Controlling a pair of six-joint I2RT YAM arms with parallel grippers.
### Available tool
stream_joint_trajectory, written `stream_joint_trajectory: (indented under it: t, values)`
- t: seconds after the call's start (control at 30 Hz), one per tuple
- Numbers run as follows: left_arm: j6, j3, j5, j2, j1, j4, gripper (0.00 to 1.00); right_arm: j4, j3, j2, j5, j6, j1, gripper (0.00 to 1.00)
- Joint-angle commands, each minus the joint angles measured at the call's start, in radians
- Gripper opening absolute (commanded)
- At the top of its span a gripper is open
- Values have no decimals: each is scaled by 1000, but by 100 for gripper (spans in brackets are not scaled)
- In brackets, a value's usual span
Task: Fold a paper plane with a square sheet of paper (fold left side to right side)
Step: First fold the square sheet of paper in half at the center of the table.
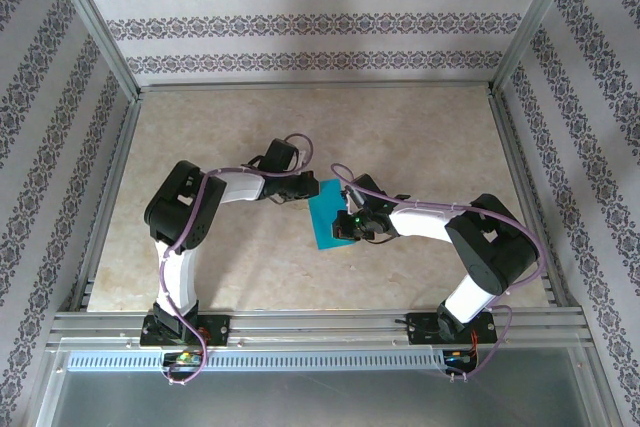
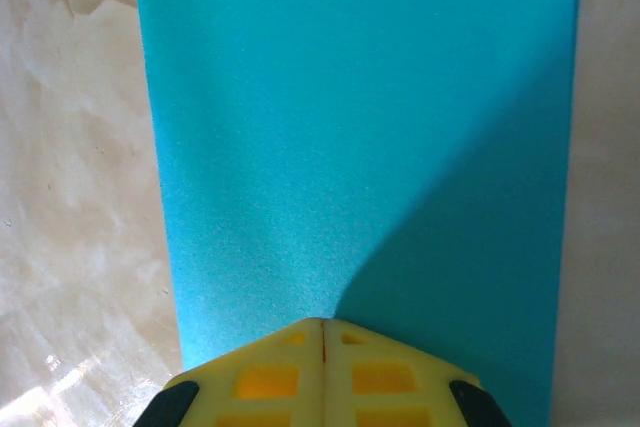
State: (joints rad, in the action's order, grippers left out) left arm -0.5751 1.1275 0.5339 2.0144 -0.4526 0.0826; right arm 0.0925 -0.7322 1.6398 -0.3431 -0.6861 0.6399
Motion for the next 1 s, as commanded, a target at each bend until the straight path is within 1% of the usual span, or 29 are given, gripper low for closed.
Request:
stream_joint_trajectory:
  t: [0.0,0.17,0.33,0.53,0.7,0.8,0.9,0.97]
  values:
    - [54,48,-76,40,62,-39,3,166,42,55,69,-16,19,0]
    - [73,83,-76,64,83,-64,3,160,40,53,67,-28,27,0]
    - [74,75,-65,56,90,-42,3,145,34,43,58,-64,32,0]
    - [89,42,-68,-74,90,-54,4,50,38,20,22,-145,58,0]
    - [96,-9,-66,-203,82,-102,4,-5,20,-5,33,-233,92,0]
    - [84,-59,-70,-276,68,-137,4,0,-1,-47,70,-251,110,8]
    - [49,-120,-67,-336,37,-157,4,-2,-20,-91,78,-252,114,19]
    - [17,-160,-65,-364,4,-159,4,12,-42,-124,75,-225,112,27]
